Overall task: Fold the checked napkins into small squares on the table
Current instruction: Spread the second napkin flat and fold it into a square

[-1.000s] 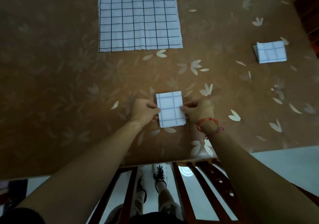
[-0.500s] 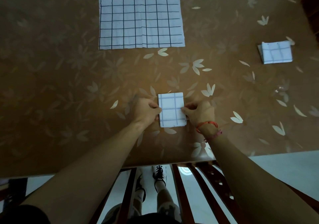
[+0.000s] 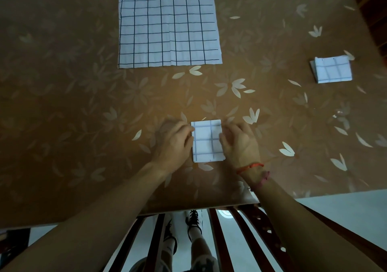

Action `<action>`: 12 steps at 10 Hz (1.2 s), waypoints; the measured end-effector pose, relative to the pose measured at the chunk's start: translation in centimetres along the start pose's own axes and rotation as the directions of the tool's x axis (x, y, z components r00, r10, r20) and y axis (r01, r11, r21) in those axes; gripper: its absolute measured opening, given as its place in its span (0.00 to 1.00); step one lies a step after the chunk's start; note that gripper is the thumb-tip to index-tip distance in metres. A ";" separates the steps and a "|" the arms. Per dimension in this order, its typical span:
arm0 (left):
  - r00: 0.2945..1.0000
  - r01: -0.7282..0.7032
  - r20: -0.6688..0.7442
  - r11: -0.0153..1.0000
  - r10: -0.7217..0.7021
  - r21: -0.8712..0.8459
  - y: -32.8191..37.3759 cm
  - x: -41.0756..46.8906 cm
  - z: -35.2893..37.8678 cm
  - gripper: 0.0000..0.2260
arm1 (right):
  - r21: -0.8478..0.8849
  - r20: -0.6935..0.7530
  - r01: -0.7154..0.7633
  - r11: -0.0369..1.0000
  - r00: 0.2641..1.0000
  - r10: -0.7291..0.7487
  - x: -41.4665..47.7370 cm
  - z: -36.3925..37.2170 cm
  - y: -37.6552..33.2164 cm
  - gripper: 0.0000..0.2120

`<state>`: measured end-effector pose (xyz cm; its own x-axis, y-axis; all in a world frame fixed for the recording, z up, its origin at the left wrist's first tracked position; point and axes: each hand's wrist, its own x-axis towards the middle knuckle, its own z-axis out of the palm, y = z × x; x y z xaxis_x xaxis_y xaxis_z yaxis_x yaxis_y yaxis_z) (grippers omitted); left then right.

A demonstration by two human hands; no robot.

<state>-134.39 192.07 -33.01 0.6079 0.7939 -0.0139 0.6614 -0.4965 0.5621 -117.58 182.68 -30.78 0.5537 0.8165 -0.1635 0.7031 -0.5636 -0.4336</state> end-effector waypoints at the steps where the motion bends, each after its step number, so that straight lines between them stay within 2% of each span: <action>1: 0.984 -0.178 0.036 0.964 0.175 0.196 -0.9 -0.3 1.1 0.17 | -0.032 0.032 -0.111 0.993 0.993 0.112 0.4 2.9 -0.2 0.17; 2: 0.969 -0.232 0.169 0.900 0.180 0.370 -1.5 -0.7 2.3 0.25 | 0.301 -0.310 -0.730 0.614 0.534 0.786 1.2 7.7 3.4 0.31; 3: 0.958 -0.251 0.245 0.859 0.152 0.447 -2.1 -1.1 3.1 0.25 | -0.502 -0.053 -0.060 0.863 0.998 0.039 -1.4 9.5 5.1 0.25; 4: 0.954 -0.259 0.260 0.852 0.150 0.456 -2.3 -1.0 3.0 0.26 | -0.542 0.455 0.503 0.673 0.849 -0.268 -0.2 4.3 -0.1 0.38; 5: 0.947 -0.282 0.276 0.840 0.165 0.464 -2.3 -1.1 2.8 0.26 | -0.272 0.276 0.500 0.822 0.859 -0.432 0.9 2.2 -1.1 0.31; 6: 0.946 -0.275 0.284 0.845 0.154 0.458 -2.1 -1.0 2.6 0.27 | -0.346 0.362 0.469 0.813 0.866 -0.346 1.1 3.0 1.0 0.32; 8: 0.936 -0.304 0.306 0.833 0.172 0.463 -2.2 -2.9 3.0 0.28 | -0.401 0.342 0.491 0.774 0.864 -0.371 1.3 4.0 1.3 0.34; 11: 0.945 -0.275 0.290 0.850 0.152 0.450 -1.6 -2.9 2.8 0.29 | -0.385 0.409 0.506 0.772 0.843 -0.349 -1.1 3.2 3.5 0.33; 12: 0.962 -0.232 0.221 0.904 0.159 0.359 -0.8 -2.1 2.0 0.27 | -0.292 0.380 0.460 0.838 0.860 -0.340 -0.6 1.9 2.5 0.33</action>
<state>-135.32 190.04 -35.04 0.7875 0.6071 -0.1067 0.6144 -0.7592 0.2149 -116.98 181.00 -33.50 0.0675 0.9415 -0.3302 0.9746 -0.1330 -0.1802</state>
